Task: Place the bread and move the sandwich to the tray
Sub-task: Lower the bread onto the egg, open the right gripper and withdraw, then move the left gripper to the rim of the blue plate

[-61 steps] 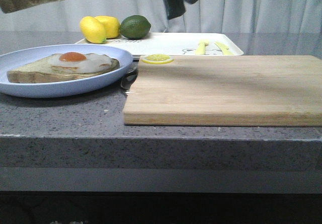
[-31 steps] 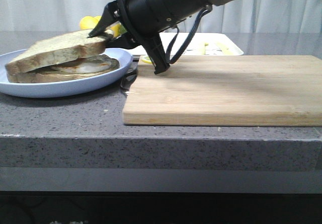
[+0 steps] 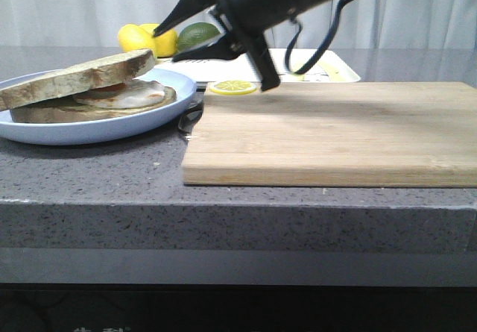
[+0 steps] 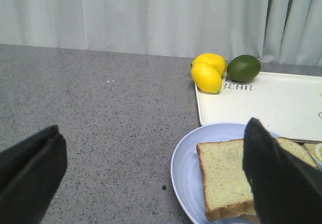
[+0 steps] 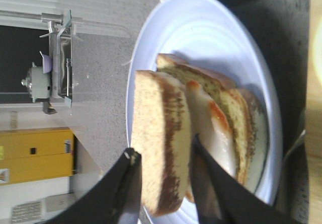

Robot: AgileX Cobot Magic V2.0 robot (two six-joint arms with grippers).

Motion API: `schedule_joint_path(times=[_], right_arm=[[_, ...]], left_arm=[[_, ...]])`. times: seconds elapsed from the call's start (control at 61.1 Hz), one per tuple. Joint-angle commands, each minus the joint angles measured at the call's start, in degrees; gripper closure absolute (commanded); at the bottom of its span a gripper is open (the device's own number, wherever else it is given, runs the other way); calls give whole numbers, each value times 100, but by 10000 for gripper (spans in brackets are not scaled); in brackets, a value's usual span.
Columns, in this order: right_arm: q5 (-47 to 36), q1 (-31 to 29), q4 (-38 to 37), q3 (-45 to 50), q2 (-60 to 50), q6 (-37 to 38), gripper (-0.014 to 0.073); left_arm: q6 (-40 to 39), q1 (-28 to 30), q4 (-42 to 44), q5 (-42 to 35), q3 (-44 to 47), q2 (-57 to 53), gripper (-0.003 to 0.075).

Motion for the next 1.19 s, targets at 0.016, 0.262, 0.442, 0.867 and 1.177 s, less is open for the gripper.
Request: schedule_joint_path(times=[0.016,0.262,0.442,0.867,1.177], right_arm=[[254,-195,-438,-175,-797,-82,322],[572,-784,-2903,-175,-1978,-87,654],[1448,-1486,-4219,-175,-2610,-87,664],[1354,-1871,-8337,502,-4154,2296,653],[-355,-1871,-7935,3049,-6485,2296,653]], left_arm=[[-15,-2,3,-444,-222,40,29],[-15,-2,3,-444,-222,40,29],[-15,-2,3,-444,-222,40,29],[-15,-2,3,-444,-222,40,29],[-15,-2,3,-444,-222,40,29]])
